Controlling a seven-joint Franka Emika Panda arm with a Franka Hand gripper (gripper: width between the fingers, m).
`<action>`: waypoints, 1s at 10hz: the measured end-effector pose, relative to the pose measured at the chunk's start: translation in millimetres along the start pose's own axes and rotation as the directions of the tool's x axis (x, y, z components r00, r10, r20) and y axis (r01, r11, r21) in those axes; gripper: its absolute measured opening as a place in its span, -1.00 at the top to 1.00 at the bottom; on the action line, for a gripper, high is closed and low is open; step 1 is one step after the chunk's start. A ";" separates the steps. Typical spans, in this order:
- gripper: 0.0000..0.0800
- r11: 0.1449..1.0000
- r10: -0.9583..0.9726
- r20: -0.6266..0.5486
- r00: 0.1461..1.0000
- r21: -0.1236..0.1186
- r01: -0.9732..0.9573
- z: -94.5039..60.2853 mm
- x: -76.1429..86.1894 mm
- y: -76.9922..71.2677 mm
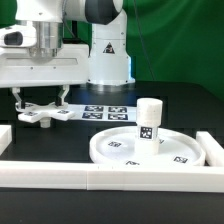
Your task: Assemble round table
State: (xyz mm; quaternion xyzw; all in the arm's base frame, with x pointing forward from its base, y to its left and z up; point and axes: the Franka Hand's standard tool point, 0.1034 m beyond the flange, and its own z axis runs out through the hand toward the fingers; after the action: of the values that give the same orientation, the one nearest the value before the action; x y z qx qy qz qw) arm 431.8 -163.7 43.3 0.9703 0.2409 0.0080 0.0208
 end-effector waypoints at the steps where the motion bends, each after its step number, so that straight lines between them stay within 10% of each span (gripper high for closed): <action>1: -0.62 1.000 0.000 0.001 1.000 0.001 0.000 0.3 -0.2 -0.2; 10: -0.62 0.999 0.035 0.023 0.999 0.022 -0.035 7.4 -10.5 -10.9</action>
Offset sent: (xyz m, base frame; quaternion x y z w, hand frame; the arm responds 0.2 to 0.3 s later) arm -0.0151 0.0064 0.0025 0.0125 -0.0498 0.0668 0.9964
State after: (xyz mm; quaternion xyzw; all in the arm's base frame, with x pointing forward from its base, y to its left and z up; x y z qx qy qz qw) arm 417.6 -159.2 35.4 0.9746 0.2237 -0.0055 0.0123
